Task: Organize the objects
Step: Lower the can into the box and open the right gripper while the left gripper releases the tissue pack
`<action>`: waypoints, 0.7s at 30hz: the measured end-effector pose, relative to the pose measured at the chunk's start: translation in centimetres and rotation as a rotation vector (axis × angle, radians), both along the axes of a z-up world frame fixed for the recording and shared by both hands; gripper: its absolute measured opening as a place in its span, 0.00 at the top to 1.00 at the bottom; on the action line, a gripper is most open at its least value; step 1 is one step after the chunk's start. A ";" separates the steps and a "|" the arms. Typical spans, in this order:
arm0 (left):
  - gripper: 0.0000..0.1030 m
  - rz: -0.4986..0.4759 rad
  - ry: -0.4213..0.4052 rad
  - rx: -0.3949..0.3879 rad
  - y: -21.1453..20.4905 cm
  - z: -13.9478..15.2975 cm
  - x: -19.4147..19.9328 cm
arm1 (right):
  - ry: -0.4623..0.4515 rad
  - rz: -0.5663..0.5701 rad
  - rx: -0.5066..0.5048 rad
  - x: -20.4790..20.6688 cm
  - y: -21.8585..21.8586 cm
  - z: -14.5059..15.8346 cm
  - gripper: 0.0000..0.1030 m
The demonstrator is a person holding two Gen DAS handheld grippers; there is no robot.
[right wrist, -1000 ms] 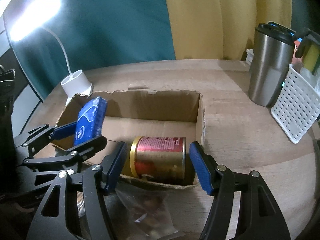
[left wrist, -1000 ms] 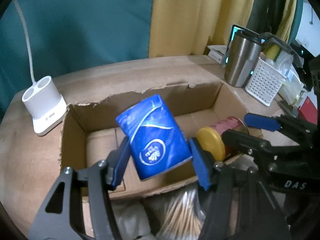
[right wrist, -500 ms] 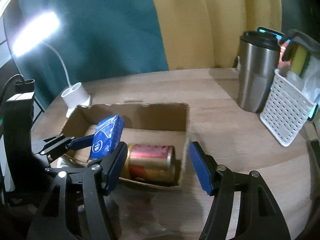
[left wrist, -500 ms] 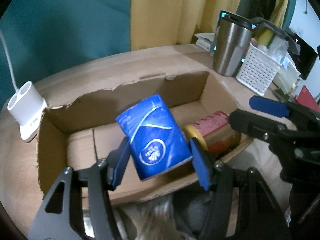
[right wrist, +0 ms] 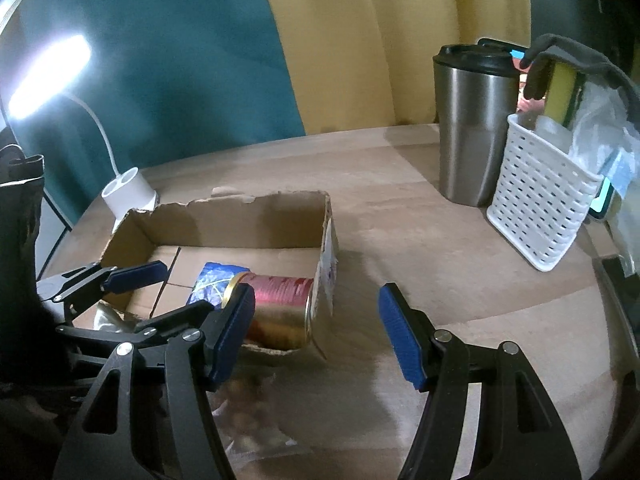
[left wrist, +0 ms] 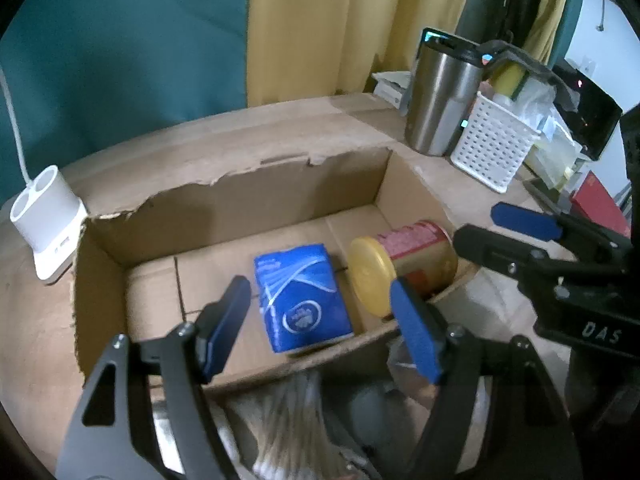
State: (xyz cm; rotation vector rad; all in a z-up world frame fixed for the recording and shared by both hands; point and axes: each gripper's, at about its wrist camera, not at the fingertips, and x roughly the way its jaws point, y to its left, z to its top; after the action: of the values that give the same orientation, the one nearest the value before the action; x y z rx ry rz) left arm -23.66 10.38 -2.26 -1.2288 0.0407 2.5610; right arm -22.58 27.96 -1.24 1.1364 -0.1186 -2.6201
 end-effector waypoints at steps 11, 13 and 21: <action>0.29 0.013 0.030 0.017 -1.0 1.2 2.0 | 0.012 -0.005 0.022 2.0 -0.3 0.8 0.34; 0.29 0.019 0.039 0.021 -1.3 1.5 2.4 | 0.017 -0.003 0.025 2.3 -0.5 0.9 0.34; 0.28 0.057 0.061 0.036 -2.7 2.3 4.1 | 0.027 0.004 0.033 3.5 -1.1 1.2 0.34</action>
State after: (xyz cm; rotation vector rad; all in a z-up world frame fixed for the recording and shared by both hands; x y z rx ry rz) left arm -19.61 7.67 0.02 -1.1543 -0.0267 2.6359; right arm -19.07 26.87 -0.02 1.1097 -0.0673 -2.6421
